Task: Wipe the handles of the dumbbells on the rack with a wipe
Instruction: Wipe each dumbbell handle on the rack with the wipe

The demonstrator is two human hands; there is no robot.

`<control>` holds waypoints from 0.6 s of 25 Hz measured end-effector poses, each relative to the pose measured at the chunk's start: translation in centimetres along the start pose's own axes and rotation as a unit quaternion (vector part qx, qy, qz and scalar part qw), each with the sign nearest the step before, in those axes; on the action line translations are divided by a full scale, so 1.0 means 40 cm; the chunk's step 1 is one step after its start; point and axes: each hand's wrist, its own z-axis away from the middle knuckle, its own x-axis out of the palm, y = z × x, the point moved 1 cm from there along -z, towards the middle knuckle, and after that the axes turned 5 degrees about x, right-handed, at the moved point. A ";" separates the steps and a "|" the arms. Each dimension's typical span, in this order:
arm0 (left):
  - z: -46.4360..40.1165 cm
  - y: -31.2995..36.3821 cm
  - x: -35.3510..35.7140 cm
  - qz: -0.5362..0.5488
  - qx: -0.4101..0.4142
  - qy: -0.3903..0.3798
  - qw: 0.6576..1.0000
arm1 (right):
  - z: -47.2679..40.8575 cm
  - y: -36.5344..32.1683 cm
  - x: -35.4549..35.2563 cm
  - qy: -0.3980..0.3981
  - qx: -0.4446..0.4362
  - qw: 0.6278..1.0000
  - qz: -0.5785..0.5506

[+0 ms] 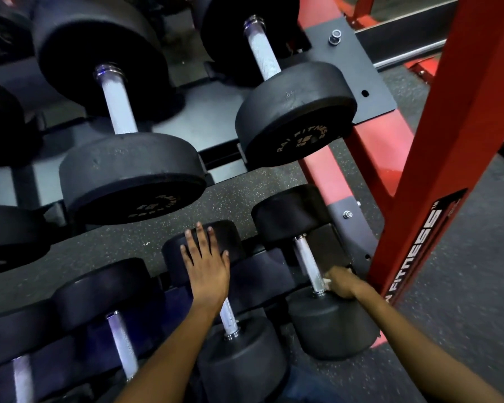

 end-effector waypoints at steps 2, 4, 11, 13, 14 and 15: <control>-0.006 0.004 -0.003 0.004 0.000 0.001 1.000 | 0.031 -0.063 0.030 0.074 0.033 0.995 0.056; -0.006 0.005 -0.004 0.010 -0.001 0.000 1.000 | 0.063 -0.147 0.053 0.088 0.006 0.991 0.102; -0.003 0.003 -0.006 0.016 -0.003 -0.019 1.000 | -0.005 -0.128 -0.002 0.049 -0.179 0.967 0.174; -0.006 0.001 -0.004 0.012 -0.006 -0.025 1.000 | -0.010 -0.078 0.004 0.045 -0.151 0.981 0.112; -0.005 0.001 -0.003 0.017 -0.011 -0.025 0.999 | -0.013 -0.063 0.006 0.037 -0.123 0.991 0.046; -0.006 0.001 -0.005 0.022 -0.013 -0.024 0.999 | -0.012 -0.061 0.003 0.029 -0.095 0.995 -0.003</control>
